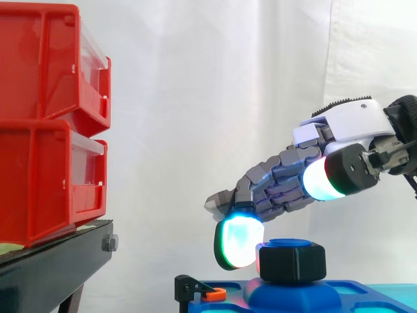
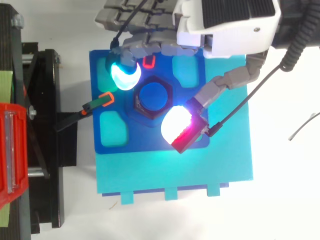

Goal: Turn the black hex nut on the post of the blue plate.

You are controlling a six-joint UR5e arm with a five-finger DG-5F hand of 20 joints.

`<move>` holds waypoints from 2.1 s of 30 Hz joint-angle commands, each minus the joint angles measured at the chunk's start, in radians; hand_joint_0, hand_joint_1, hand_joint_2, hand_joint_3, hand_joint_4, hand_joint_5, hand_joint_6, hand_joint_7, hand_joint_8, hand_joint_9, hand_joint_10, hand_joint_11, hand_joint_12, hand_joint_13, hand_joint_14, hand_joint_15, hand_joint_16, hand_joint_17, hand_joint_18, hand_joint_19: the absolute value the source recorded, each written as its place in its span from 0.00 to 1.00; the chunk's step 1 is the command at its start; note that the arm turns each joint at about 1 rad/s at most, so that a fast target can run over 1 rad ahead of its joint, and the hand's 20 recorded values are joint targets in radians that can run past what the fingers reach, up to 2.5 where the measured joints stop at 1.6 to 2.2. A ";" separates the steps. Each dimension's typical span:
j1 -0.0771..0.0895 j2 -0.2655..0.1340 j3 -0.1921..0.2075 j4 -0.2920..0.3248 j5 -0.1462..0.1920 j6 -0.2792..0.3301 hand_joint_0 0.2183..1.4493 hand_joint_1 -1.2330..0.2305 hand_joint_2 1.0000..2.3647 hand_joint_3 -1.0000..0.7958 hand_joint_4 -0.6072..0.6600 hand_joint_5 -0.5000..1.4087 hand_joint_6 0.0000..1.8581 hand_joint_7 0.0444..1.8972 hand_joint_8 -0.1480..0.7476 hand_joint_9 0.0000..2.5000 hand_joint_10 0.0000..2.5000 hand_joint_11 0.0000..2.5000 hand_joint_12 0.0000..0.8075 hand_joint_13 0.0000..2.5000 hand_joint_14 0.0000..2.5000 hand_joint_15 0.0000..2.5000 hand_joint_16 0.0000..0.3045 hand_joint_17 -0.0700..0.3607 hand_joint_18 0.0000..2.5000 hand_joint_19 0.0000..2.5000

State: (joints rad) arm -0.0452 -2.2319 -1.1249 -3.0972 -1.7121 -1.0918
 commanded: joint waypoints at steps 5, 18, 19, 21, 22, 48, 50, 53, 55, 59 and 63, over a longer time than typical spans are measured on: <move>-0.004 0.000 0.005 -0.018 -0.008 -0.007 0.08 0.66 0.00 0.28 0.70 0.13 0.27 0.49 0.44 0.00 0.00 0.00 0.51 0.01 0.00 0.00 0.20 0.48 0.00 0.00; -0.008 0.000 0.030 -0.097 -0.008 -0.022 0.13 0.90 0.00 0.28 0.67 0.13 0.27 0.49 0.41 0.00 0.00 0.00 0.46 0.00 0.00 0.00 0.18 0.45 0.00 0.00; -0.008 0.002 0.030 -0.101 -0.008 -0.025 0.13 0.90 0.00 0.28 0.67 0.13 0.27 0.49 0.41 0.00 0.00 0.00 0.46 0.00 0.00 0.00 0.18 0.45 0.00 0.00; -0.008 0.002 0.031 -0.126 -0.008 -0.036 0.13 0.89 0.00 0.28 0.67 0.13 0.27 0.49 0.41 0.00 0.00 0.00 0.46 0.00 0.00 0.00 0.18 0.45 0.00 0.00; -0.008 0.002 0.031 -0.129 -0.008 -0.039 0.13 0.85 0.00 0.28 0.67 0.13 0.27 0.49 0.41 0.00 0.00 0.00 0.47 0.00 0.00 0.00 0.18 0.45 0.00 0.00; -0.008 0.018 0.045 -0.189 -0.008 -0.071 0.11 0.36 0.00 0.28 0.69 0.13 0.27 0.51 0.41 0.00 0.00 0.00 0.48 0.01 0.00 0.00 0.19 0.46 0.00 0.00; -0.008 0.018 0.045 -0.195 -0.008 -0.076 0.11 0.36 0.00 0.28 0.69 0.13 0.27 0.51 0.41 0.00 0.00 0.00 0.48 0.01 0.00 0.00 0.19 0.46 0.00 0.00; -0.008 0.018 0.045 -0.202 -0.008 -0.079 0.11 0.36 0.00 0.28 0.69 0.13 0.27 0.51 0.41 0.00 0.00 0.00 0.48 0.01 0.00 0.00 0.18 0.46 0.00 0.00; -0.008 0.018 0.045 -0.212 -0.008 -0.085 0.11 0.36 0.00 0.28 0.69 0.13 0.27 0.51 0.41 0.00 0.00 0.00 0.48 0.01 0.00 0.00 0.18 0.46 0.00 0.00; -0.008 0.018 0.045 -0.225 -0.008 -0.096 0.11 0.35 0.00 0.28 0.69 0.13 0.27 0.51 0.41 0.00 0.00 0.00 0.48 0.01 0.00 0.00 0.18 0.46 0.00 0.00; -0.008 0.018 0.045 -0.227 -0.006 -0.100 0.12 0.34 0.00 0.28 0.68 0.13 0.27 0.51 0.41 0.00 0.00 0.00 0.48 0.01 0.00 0.00 0.18 0.45 0.00 0.00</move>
State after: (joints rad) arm -0.0537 -2.2133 -1.0797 -3.3218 -1.7191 -1.1882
